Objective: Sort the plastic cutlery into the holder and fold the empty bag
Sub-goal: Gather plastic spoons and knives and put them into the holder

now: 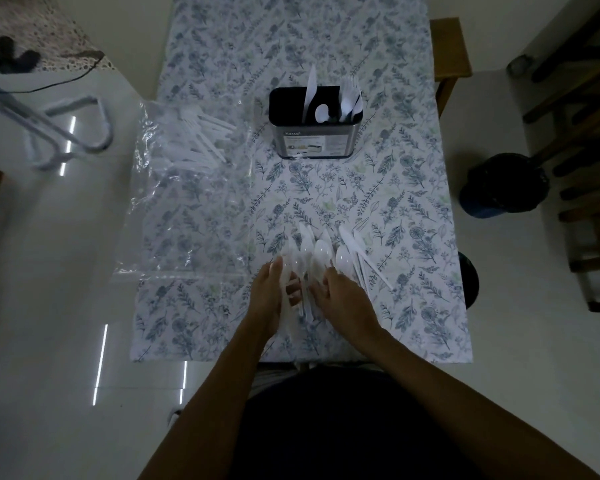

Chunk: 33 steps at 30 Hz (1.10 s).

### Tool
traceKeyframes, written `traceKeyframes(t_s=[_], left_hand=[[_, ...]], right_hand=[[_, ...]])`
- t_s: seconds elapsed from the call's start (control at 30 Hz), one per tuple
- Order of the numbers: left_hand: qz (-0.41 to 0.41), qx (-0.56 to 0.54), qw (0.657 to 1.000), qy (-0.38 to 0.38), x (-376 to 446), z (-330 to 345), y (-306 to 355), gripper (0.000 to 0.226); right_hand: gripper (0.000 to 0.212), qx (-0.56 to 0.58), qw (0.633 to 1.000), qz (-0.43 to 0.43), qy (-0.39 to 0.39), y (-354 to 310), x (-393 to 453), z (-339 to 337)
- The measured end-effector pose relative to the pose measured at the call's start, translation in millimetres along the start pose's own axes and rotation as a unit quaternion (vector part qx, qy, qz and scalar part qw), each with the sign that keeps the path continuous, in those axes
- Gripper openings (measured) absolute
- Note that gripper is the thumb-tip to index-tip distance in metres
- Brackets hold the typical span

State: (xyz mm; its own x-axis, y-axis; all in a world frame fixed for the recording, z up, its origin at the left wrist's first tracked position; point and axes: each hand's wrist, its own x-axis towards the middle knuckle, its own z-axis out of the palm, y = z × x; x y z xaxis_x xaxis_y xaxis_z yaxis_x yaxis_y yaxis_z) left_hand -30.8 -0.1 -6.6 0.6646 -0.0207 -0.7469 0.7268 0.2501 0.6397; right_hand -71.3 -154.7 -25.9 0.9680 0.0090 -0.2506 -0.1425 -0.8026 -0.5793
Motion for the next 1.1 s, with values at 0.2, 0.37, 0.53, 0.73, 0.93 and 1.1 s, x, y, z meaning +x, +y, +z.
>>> traceKeyframes(t_s=[0.2,0.37,0.53,0.73,0.93,1.1], left_hand=[[0.012,0.033,0.999,0.021,4.3,-5.0,-1.4,0.028],[0.01,0.019,1.0,0.002,8.0,0.7,0.9,0.03],[0.021,0.039,0.998,-0.039,10.1,16.2,-2.6,0.042],[0.013,0.002,0.999,-0.037,12.8,14.5,1.9,0.026],[0.013,-0.007,0.999,-0.033,14.9,10.0,3.8,0.02],[0.003,-0.02,1.0,-0.021,14.8,11.7,0.6,0.018]], right_hand=[[0.02,-0.043,0.999,0.002,-0.027,4.7,-3.1,7.9],[0.016,0.033,0.999,0.0,-0.025,-6.7,-7.6,-11.9],[0.021,0.11,0.992,-0.036,-0.047,-30.3,-14.0,-29.0],[0.018,0.106,0.992,0.07,0.021,5.9,-7.9,-42.4],[0.017,-0.025,0.992,0.117,-0.037,29.7,3.8,-27.6],[0.013,-0.029,0.99,0.13,-0.04,31.7,2.8,-26.1]])
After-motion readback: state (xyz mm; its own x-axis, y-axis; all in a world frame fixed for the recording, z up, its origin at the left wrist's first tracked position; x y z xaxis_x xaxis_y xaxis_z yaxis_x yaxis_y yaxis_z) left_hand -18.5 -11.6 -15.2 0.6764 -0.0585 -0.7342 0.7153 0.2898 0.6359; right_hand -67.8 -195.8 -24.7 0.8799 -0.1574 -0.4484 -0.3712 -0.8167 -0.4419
